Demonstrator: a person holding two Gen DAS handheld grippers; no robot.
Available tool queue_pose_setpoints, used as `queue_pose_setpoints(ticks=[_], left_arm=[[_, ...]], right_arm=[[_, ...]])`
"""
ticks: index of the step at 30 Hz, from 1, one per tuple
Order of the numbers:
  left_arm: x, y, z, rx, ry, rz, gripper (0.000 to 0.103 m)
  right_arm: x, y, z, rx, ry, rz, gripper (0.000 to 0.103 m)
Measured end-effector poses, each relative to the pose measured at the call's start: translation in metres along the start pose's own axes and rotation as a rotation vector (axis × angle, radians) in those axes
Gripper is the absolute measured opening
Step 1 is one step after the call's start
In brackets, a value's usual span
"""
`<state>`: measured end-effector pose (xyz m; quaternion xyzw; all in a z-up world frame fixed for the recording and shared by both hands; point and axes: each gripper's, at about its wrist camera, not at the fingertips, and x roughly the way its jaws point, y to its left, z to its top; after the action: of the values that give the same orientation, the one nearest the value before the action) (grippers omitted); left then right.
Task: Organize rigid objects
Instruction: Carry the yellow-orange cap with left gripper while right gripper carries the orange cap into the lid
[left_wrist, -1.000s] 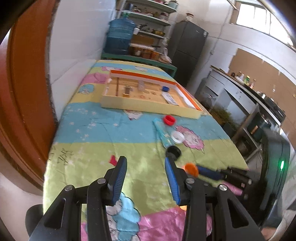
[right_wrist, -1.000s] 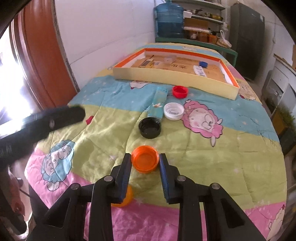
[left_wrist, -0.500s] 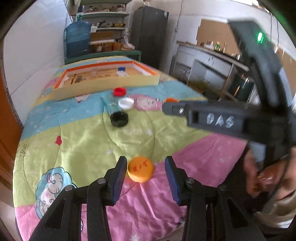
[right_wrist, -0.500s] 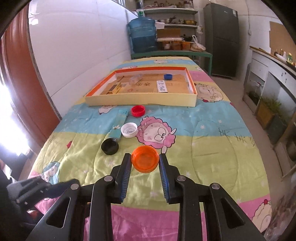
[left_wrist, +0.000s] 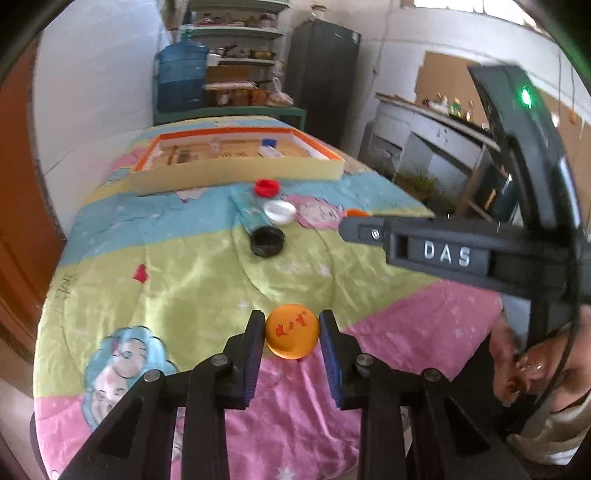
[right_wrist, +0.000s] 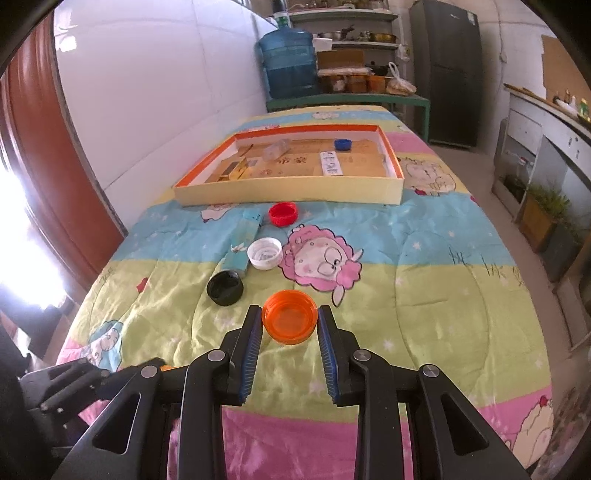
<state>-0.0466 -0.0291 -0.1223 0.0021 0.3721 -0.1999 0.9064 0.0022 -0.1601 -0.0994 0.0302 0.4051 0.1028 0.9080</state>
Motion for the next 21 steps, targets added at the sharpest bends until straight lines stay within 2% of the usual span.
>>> queue_pose_setpoints(ticks=[9, 21], left_arm=[[-0.014, 0.028, 0.031, -0.053, -0.076, 0.018, 0.03], [-0.012, 0.036, 0.078, -0.051, -0.139, 0.029, 0.031]], right_arm=[[0.009, 0.009, 0.015, -0.005, 0.001, 0.003, 0.031], [0.013, 0.006, 0.044, -0.012, -0.048, 0.004, 0.03]])
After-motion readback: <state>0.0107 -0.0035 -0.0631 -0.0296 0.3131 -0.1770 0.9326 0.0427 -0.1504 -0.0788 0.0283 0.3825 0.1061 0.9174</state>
